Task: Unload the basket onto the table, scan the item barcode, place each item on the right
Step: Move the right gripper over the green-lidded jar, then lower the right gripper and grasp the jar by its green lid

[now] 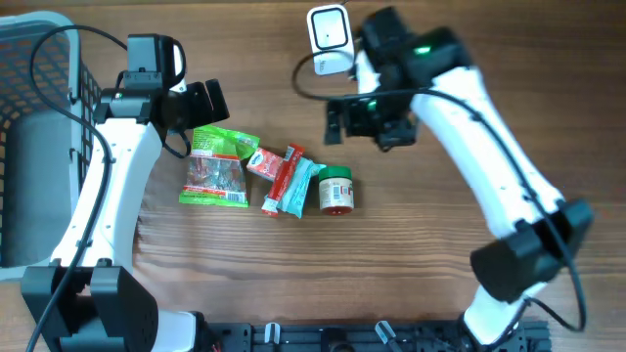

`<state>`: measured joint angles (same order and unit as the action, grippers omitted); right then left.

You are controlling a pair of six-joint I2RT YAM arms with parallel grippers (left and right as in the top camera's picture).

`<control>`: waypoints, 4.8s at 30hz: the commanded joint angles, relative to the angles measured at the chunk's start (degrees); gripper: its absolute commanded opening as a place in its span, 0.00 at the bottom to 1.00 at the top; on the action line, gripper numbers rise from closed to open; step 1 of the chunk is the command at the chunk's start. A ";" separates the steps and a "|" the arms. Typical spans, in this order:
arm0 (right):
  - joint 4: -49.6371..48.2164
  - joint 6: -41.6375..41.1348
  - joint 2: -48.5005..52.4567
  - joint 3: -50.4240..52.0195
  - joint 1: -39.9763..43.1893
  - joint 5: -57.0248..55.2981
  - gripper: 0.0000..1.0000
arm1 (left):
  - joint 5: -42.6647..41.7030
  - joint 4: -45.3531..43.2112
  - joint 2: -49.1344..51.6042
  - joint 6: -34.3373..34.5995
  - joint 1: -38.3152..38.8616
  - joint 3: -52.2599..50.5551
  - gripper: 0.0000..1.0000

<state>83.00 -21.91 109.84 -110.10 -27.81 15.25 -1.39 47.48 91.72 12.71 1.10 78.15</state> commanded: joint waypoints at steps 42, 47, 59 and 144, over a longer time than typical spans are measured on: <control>-16.94 -2.12 14.99 13.33 -5.25 -7.32 0.70 | 0.37 -0.15 0.42 -0.74 -0.15 -0.35 1.00; -16.13 -2.27 14.99 13.33 -5.25 -7.28 0.70 | 0.37 -0.15 0.42 -0.74 -0.15 -0.35 1.00; -16.28 -2.27 15.17 13.49 -5.77 -6.32 0.75 | 0.37 -0.15 0.42 -0.74 -0.15 -0.35 1.00; -61.88 -6.67 -23.80 59.98 -10.23 -39.34 0.75 | 0.37 -0.15 0.42 -0.74 -0.15 -0.35 1.00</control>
<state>21.37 -28.86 87.20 -50.15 -37.85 -26.35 -1.39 47.48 91.72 12.71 1.10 78.15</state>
